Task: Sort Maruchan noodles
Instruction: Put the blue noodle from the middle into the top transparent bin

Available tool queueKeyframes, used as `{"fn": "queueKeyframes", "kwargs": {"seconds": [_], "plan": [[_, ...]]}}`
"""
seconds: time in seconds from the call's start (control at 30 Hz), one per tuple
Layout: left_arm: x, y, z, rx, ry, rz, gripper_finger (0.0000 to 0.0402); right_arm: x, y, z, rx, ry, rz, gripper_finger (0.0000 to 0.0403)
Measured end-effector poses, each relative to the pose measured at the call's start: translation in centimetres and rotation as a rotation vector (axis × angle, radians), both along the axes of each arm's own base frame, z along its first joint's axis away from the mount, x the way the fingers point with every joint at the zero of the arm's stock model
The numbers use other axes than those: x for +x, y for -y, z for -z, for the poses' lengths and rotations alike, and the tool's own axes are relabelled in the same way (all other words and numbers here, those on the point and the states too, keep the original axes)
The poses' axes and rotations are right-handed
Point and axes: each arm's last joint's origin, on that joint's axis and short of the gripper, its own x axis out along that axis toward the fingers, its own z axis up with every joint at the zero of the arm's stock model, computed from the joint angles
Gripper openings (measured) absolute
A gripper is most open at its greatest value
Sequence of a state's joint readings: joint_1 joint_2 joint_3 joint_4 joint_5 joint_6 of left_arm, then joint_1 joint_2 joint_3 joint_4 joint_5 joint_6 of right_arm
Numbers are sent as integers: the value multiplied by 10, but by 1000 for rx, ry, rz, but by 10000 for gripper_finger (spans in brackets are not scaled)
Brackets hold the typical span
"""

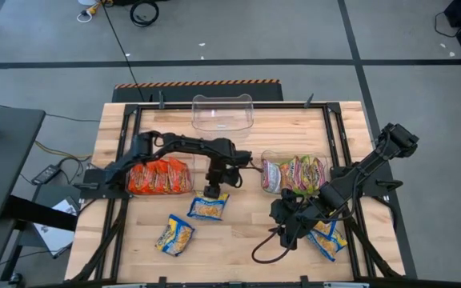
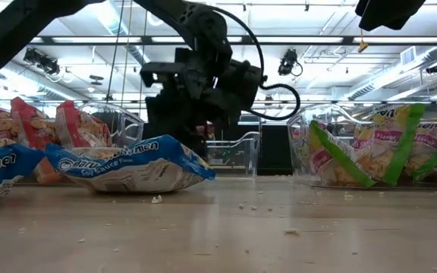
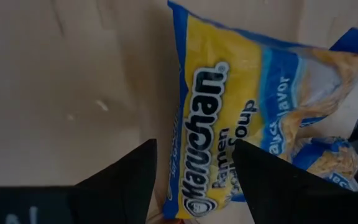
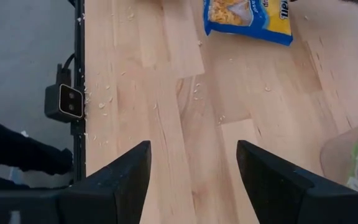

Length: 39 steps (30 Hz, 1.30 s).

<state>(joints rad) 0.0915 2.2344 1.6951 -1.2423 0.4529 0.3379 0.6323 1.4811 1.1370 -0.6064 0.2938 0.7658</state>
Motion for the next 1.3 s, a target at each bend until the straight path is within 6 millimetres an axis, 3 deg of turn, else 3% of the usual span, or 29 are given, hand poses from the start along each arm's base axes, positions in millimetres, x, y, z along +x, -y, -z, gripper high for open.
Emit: {"fn": "queueKeyframes", "kwargs": {"seconds": [0.23, 0.37, 0.53, 0.67, 0.83, 1.03, 1.17, 1.3], "plan": [[3, 12, 3, 1, 22, 40, 195, 0, 0, 0, -4, 0, -4, 242], [3, 15, 3, 5, 13, 24, 138, 0, 1, -1, -29, 8, -27, 242], [1, 22, 3, 19, -31, -3, 29, -3, 10, -11, -46, 20, -12, 239], [-4, 21, -5, 29, -111, -50, 13, -12, 23, -29, -115, -5, -2, 232], [-4, 10, -57, 121, -105, -137, 12, -27, 39, -50, -216, -22, 1, 224], [-8, -20, -148, 259, 72, -442, 11, -43, 57, -67, -263, 11, 33, 221], [-25, -45, -208, 419, 233, -686, 11, -50, 63, -76, -296, 54, -12, 220], [-48, -73, -248, 610, 354, -965, 10, -56, 67, -84, -346, 98, -87, 218]]}}
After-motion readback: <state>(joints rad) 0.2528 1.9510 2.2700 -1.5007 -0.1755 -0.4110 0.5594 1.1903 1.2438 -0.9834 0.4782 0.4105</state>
